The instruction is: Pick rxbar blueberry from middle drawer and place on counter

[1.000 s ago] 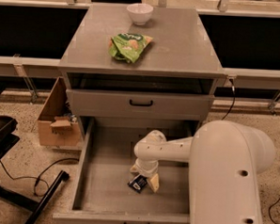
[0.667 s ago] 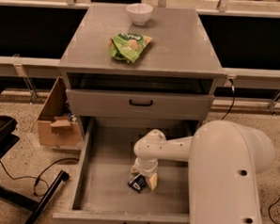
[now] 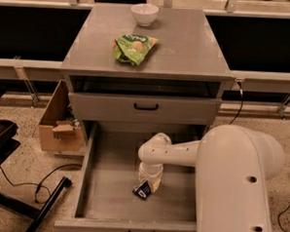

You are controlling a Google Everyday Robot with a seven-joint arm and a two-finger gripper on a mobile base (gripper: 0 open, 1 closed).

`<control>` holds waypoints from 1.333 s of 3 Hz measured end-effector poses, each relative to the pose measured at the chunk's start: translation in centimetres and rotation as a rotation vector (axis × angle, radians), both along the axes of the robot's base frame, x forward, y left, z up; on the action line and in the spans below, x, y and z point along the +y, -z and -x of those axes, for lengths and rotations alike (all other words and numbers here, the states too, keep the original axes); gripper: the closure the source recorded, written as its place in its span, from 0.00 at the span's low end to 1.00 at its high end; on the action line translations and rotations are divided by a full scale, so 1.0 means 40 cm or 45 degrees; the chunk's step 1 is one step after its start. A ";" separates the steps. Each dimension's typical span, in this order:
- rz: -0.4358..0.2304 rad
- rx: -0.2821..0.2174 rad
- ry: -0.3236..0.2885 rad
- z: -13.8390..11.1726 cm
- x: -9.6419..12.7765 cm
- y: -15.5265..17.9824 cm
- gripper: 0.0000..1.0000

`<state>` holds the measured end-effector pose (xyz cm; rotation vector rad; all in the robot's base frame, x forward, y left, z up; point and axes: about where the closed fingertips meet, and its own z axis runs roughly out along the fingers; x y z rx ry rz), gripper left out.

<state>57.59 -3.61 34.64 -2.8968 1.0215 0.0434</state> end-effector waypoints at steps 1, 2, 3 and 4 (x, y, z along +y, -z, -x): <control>0.000 0.000 0.000 0.000 0.000 0.000 1.00; 0.000 0.000 0.000 0.000 0.000 -0.021 1.00; 0.000 0.000 0.000 0.000 0.000 -0.024 1.00; -0.016 -0.049 0.027 0.015 -0.009 -0.111 1.00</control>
Offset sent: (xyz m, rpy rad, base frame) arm 0.0009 0.0043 0.0101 0.0023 -0.0112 -0.0076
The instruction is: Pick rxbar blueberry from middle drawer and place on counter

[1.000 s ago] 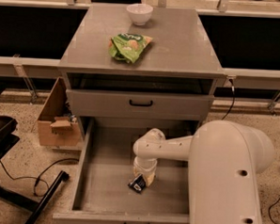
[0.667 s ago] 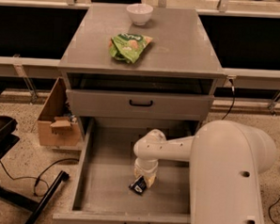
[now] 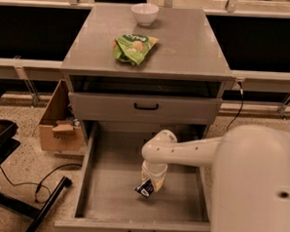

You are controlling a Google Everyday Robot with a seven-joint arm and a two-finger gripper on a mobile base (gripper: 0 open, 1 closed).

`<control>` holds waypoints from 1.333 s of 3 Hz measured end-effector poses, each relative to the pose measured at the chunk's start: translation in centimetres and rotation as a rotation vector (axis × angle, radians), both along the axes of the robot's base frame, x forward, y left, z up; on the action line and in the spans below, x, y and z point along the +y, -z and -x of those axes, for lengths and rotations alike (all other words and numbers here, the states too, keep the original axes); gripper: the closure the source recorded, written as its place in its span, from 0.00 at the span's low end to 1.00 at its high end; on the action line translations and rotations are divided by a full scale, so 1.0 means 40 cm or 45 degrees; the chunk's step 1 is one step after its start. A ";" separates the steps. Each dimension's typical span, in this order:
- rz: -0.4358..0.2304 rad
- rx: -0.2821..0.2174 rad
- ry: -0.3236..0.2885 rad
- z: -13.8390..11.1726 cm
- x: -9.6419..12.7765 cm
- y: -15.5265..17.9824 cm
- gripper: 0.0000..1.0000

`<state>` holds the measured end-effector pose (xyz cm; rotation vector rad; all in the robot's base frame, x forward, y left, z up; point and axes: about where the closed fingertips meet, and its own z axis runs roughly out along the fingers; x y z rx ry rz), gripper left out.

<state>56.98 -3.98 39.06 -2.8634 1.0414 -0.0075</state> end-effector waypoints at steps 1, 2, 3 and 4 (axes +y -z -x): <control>-0.074 -0.094 0.077 0.083 -0.034 -0.186 1.00; -0.100 -0.208 0.136 0.114 -0.079 -0.398 1.00; -0.172 -0.304 0.224 0.096 -0.172 -0.636 1.00; -0.204 -0.357 0.207 0.050 -0.234 -0.811 1.00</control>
Offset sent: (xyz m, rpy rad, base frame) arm -0.0497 -0.0564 0.2939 0.0971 -0.3227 -0.1642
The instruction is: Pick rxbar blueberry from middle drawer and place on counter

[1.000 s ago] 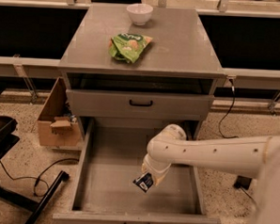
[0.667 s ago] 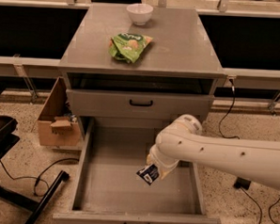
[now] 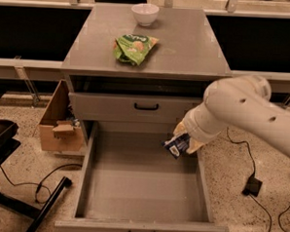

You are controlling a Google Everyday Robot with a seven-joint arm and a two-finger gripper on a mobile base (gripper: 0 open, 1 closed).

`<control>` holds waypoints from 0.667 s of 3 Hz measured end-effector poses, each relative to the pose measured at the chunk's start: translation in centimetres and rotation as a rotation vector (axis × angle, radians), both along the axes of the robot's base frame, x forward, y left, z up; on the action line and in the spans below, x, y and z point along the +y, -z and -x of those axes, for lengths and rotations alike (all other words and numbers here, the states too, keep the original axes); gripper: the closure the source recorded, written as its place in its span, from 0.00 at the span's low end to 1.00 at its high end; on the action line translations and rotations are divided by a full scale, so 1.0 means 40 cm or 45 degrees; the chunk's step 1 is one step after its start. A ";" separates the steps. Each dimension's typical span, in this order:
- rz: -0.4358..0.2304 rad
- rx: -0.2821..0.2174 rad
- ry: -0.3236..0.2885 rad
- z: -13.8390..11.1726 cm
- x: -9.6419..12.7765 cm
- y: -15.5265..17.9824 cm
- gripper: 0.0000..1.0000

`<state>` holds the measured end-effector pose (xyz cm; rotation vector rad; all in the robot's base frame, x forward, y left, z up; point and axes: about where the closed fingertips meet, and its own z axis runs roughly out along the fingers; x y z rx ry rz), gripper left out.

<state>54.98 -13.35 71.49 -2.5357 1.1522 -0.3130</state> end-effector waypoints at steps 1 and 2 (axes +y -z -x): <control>0.000 -0.030 0.021 -0.051 -0.059 -0.162 1.00; 0.036 -0.071 0.083 -0.111 -0.120 -0.294 1.00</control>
Offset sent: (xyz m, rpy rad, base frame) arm 0.0648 -0.0709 0.1600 -0.0638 -0.0795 -0.1121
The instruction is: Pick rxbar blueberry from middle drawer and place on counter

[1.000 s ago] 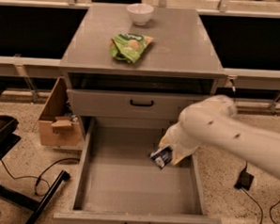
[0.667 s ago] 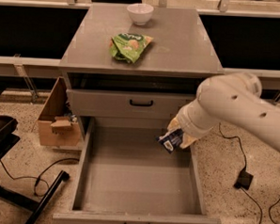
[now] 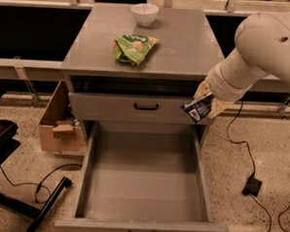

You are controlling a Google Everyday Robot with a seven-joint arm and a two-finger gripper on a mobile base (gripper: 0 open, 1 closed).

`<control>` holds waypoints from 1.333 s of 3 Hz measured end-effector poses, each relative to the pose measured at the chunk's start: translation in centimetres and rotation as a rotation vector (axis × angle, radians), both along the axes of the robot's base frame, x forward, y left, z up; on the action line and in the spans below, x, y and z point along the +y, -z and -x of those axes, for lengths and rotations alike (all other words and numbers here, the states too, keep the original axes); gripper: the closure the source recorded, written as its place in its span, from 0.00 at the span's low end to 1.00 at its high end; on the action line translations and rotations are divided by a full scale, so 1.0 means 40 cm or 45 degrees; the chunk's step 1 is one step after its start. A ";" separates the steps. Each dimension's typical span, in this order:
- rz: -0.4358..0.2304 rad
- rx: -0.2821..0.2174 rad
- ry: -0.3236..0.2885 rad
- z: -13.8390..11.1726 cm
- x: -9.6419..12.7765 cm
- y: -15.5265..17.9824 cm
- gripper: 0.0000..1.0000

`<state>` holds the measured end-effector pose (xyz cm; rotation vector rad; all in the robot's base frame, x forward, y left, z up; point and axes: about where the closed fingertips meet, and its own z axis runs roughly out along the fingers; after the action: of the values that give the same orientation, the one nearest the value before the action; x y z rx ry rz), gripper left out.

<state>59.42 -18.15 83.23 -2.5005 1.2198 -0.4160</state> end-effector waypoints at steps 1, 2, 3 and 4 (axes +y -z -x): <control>0.000 0.000 0.000 0.000 0.000 0.000 1.00; 0.019 -0.015 -0.001 -0.035 -0.016 -0.012 1.00; 0.076 -0.081 -0.011 -0.110 -0.073 -0.057 1.00; 0.128 -0.146 -0.034 -0.195 -0.138 -0.110 1.00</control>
Offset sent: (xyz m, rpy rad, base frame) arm 0.0398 -0.0197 0.0170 -0.0422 -0.0384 0.0003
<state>67.21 -23.66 87.62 -2.5342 1.1467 -0.6198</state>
